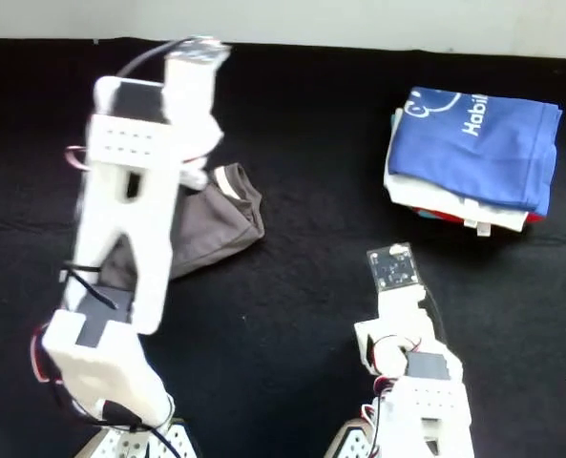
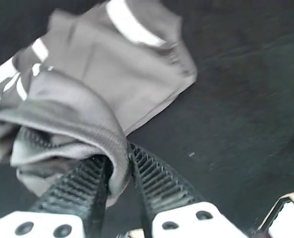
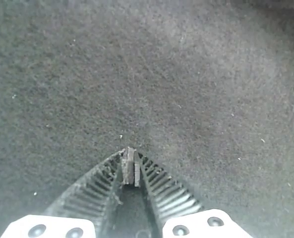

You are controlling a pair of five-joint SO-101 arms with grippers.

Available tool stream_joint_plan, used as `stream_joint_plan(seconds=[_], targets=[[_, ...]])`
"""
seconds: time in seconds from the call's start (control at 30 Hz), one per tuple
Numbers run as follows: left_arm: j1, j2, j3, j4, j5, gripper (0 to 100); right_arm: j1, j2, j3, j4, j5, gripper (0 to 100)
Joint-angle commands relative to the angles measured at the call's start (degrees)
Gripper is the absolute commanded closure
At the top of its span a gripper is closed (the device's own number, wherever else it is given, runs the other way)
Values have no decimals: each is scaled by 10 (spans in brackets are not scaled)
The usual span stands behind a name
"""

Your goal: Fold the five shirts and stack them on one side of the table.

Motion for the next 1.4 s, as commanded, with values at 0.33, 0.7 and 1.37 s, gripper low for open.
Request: stream_joint_plan(seconds=[0.33,0.7,1.37], targets=[[44,82,-29,-84,12,769,16,-134,49,45,1,991],[-84,22,-90,42,8,998,15,-165,58,54,1,991],[82,73,201,-95,1,991,15,-165,58,54,1,991]])
